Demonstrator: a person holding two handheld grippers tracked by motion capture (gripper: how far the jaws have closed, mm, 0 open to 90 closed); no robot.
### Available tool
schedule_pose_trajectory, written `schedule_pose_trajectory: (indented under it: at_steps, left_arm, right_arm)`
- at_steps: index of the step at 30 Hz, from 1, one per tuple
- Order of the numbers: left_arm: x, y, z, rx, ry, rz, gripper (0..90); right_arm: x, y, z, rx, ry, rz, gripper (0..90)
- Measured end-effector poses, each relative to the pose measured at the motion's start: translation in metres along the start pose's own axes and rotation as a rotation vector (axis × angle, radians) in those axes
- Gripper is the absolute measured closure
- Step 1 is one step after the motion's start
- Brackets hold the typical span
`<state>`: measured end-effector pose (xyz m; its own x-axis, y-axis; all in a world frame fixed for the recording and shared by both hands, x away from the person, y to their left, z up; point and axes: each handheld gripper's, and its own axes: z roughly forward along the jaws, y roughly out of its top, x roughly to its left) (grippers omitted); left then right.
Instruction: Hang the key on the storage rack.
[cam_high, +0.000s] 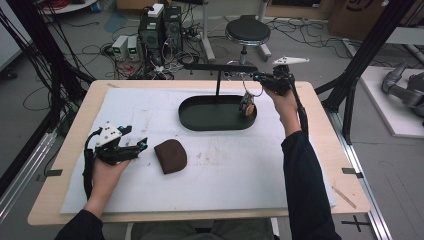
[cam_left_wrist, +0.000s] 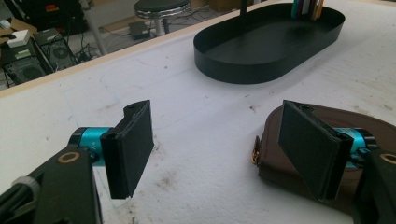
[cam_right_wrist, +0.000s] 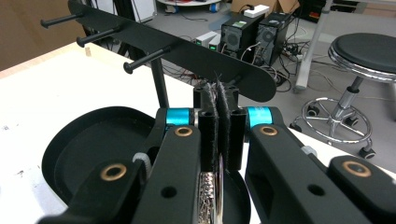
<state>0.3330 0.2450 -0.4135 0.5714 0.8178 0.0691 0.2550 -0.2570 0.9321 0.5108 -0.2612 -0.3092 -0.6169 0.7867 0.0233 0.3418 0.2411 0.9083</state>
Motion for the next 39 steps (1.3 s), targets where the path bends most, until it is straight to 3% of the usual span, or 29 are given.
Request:
schedule_pose_trajectory:
  at_steps: [8,14,19,22,27,33,39]
  left_arm:
    - [0.001,0.0,-0.002,-0.004,0.003,-0.001,26.8]
    - [0.001,0.0,-0.002,-0.004,0.001,0.004,26.8]
    - [0.001,0.0,-0.002,-0.006,0.001,0.001,26.8]
    - [0.001,0.0,-0.002,-0.007,-0.001,-0.001,26.8]
    - [0.0,0.001,-0.003,-0.009,-0.005,0.003,26.8]
    - [0.0,0.001,-0.004,-0.013,-0.005,0.003,26.8]
    - [0.0,0.002,-0.005,-0.011,-0.003,0.008,26.8]
  right_arm:
    - [0.001,0.0,0.001,0.001,-0.012,-0.006,87.2]
    - [0.0,0.001,-0.004,-0.015,-0.053,-0.003,79.1]
    - [-0.001,0.003,-0.017,-0.021,-0.11,-0.033,65.2]
    - [0.0,0.003,-0.027,-0.011,-0.116,-0.053,57.9]
    - [0.008,0.007,-0.052,-0.023,-0.077,-0.077,46.9]
    - [0.017,0.003,-0.076,-0.056,-0.043,-0.096,45.1]
    - [0.03,-0.018,-0.105,-0.071,-0.01,-0.091,43.1]
